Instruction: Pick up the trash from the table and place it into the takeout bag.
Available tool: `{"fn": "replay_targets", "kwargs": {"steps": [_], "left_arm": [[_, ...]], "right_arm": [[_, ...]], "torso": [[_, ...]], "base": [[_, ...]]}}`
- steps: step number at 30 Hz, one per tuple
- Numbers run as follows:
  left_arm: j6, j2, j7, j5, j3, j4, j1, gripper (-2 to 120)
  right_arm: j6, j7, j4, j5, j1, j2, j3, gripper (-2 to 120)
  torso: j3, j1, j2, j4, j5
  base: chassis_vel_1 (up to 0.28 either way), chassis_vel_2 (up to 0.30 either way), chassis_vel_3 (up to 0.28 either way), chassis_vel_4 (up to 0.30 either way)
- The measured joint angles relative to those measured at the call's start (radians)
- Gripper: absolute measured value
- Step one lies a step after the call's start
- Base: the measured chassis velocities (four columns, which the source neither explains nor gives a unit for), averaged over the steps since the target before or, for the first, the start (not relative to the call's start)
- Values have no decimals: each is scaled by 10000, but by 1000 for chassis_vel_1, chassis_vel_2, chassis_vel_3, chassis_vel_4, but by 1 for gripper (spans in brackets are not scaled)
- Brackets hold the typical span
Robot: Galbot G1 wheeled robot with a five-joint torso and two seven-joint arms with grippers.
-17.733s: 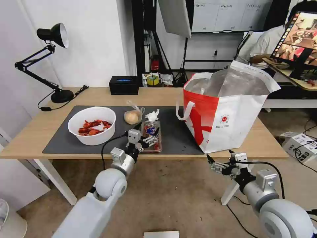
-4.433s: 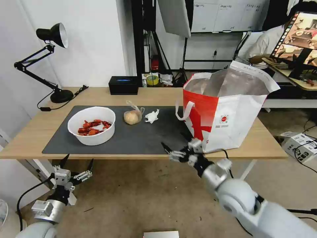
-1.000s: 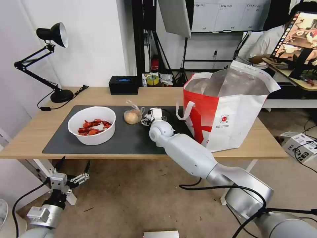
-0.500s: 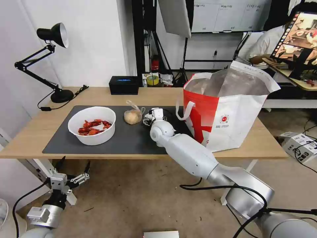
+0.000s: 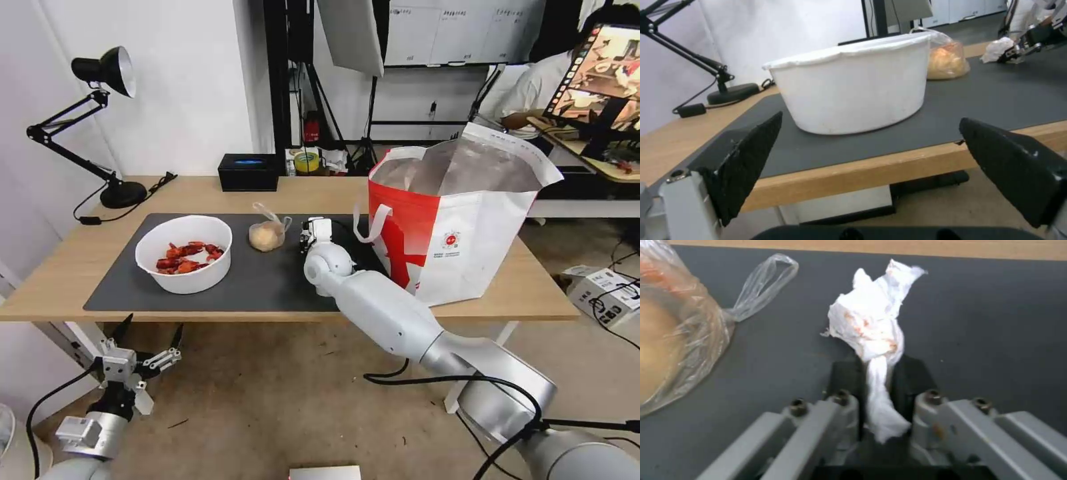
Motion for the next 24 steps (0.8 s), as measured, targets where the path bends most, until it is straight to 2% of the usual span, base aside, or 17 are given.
{"fn": "replay_targets", "kwargs": {"steps": [1,4,9,13,16,17,20,21,24], "left_arm": [[0,0,0,0,0,0,0,100],[0,0,-3,3,3,-35,20,100],[1,-23,-7,9,6,-87,65,100],[1,-52,-8,23,2,-108,122,100],[2,-58,-10,40,8,-100,139,100],[2,-58,-10,40,8,-100,139,100],[34,-59,-16,51,43,-154,135,100],[34,-59,-16,51,43,-154,135,100],[71,-57,-36,80,84,-212,119,100]], "right_arm": [[0,0,0,0,0,0,0,11],[36,-172,286,67,-51,-158,-25,0],[156,-345,985,171,-146,-576,-131,0],[413,-550,1938,315,-383,-1140,-132,0],[669,-911,3212,392,-689,-1867,-131,0],[669,-911,3212,392,-689,-1867,-131,0],[995,-1434,4474,383,-994,-2625,-24,0],[995,-1434,4474,383,-994,-2625,-24,0],[1571,-2182,5522,76,-1274,-3240,359,0]], "torso": [[0,0,0,0,0],[2,1,-2,7,1],[3,1,-3,12,1],[3,1,-3,7,2],[1,1,-3,6,2],[1,1,-3,6,2],[0,0,-2,6,3],[0,0,-2,6,3],[0,1,-2,5,3]], "base": [[0,0,0,0],[0,0,0,0],[0,0,0,0],[0,0,0,0],[0,0,0,0],[0,0,0,0],[0,0,0,0],[0,0,0,0],[0,0,0,0]]}}
